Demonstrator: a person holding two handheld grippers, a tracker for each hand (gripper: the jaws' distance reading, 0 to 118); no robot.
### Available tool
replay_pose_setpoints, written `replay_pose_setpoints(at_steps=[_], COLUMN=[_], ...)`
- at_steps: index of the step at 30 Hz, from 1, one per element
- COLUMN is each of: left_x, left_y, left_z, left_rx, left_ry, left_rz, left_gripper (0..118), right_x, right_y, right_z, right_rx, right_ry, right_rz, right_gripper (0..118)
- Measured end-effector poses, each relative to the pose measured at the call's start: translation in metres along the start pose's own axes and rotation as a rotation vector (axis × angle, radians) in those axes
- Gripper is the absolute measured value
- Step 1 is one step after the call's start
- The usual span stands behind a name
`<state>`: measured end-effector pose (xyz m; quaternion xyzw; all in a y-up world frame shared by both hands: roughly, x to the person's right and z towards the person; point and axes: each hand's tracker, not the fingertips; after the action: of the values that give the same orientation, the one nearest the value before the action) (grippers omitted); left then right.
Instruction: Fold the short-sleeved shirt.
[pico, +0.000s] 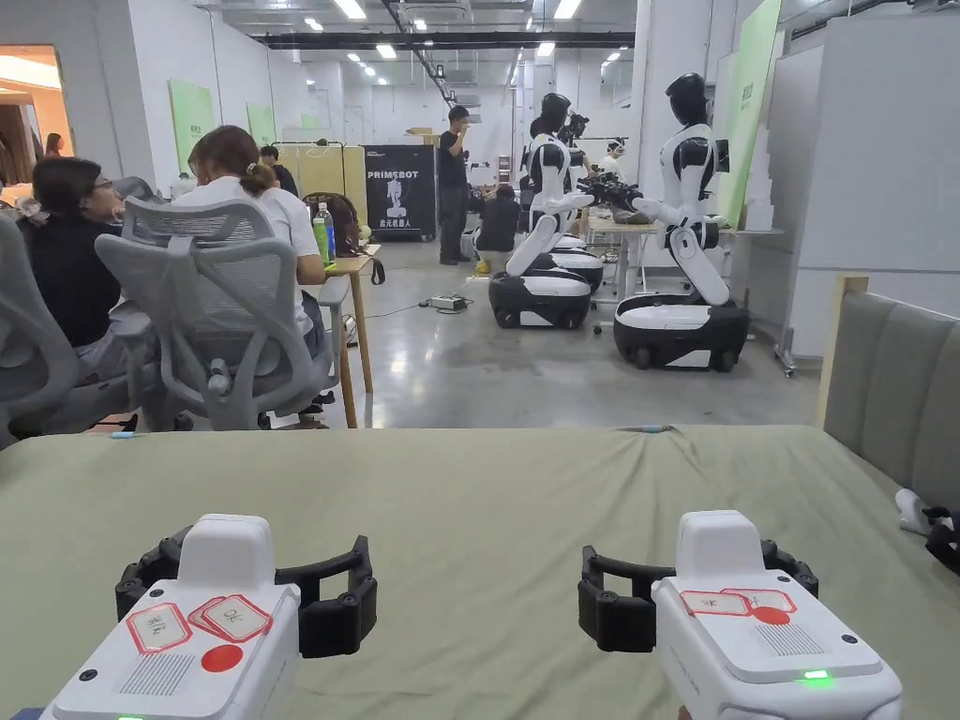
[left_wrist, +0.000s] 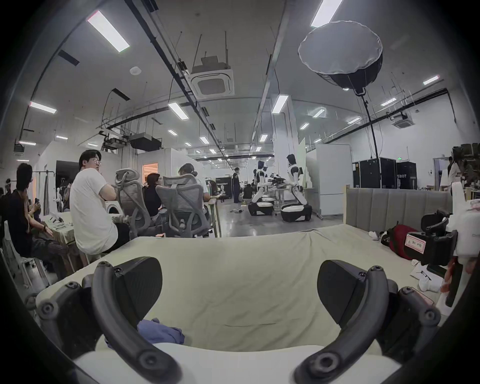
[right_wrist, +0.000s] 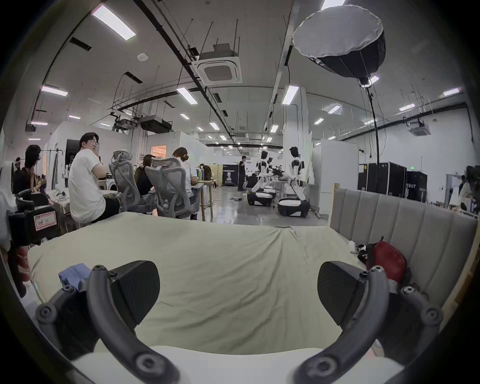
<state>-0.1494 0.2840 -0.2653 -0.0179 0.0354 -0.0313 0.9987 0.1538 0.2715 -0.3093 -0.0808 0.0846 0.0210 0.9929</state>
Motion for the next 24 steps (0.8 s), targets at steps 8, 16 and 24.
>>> replay_pose_setpoints(at_steps=[8,16,24], left_x=[0.001,0.001,0.002], left_y=[-0.004,-0.005,-0.003], left_z=[0.000,-0.002,-0.003], left_rx=[-0.013,-0.020,-0.015], left_ry=[0.004,0.012,0.013], left_rz=[-0.005,-0.002,-0.005], left_gripper=[118,118,118], right_x=[-0.007,-0.007,-0.003], right_y=[0.010,0.016,0.016], right_z=[-0.002,0.010,0.013], right_rx=[-0.087,-0.033,-0.013], right_ry=[-0.105,-0.049,-0.049], right_rz=[-0.135,-0.090,-0.103], right_gripper=[118,118,118])
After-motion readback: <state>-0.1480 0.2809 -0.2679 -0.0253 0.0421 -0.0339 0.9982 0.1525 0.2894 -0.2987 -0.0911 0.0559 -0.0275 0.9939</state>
